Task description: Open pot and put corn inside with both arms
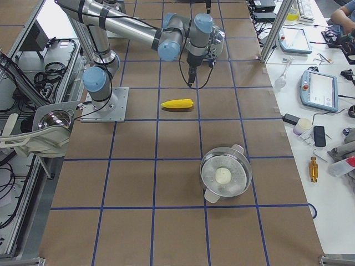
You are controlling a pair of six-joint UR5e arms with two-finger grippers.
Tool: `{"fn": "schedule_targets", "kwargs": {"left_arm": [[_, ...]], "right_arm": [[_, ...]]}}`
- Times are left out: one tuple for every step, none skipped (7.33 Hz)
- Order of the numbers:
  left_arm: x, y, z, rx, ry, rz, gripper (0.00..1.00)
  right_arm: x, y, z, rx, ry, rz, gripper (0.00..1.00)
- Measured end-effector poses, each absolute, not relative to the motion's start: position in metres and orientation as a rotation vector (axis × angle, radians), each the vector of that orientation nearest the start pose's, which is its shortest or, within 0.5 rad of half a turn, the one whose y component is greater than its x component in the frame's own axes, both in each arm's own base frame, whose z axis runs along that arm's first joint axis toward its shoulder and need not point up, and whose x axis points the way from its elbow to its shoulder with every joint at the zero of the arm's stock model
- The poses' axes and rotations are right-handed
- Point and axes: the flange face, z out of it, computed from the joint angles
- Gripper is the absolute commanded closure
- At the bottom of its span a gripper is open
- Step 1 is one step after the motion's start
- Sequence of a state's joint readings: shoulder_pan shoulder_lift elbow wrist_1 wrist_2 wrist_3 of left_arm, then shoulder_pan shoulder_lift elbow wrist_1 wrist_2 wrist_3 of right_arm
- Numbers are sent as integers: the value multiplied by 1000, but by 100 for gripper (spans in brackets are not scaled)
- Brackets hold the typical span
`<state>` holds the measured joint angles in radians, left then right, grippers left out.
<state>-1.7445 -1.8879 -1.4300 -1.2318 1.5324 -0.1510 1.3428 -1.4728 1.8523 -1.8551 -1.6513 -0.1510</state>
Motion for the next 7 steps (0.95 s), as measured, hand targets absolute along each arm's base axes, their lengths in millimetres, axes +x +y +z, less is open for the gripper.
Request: {"fn": "schedule_targets", "kwargs": {"left_arm": [[-250, -610, 394, 40, 3199, -227, 0], [-255, -617, 377, 41, 3201, -216, 0], [-260, -621, 362, 43, 3199, -193, 0], [-264, -622, 351, 43, 3193, -165, 0], [-266, -620, 346, 42, 3190, -143, 1], [-269, -619, 343, 46, 3187, -130, 7], [-271, -618, 342, 52, 3186, -124, 17]], "right_arm": [[11, -503, 290, 94, 3196, 171, 0], [14, -489, 257, 82, 3196, 169, 0], [16, -477, 232, 56, 3200, 169, 0], [16, -471, 216, -2, 3204, 177, 1], [16, -469, 208, -53, 3204, 187, 4], [15, -469, 202, -76, 3202, 197, 5], [13, -470, 196, -84, 3203, 209, 29]]}}
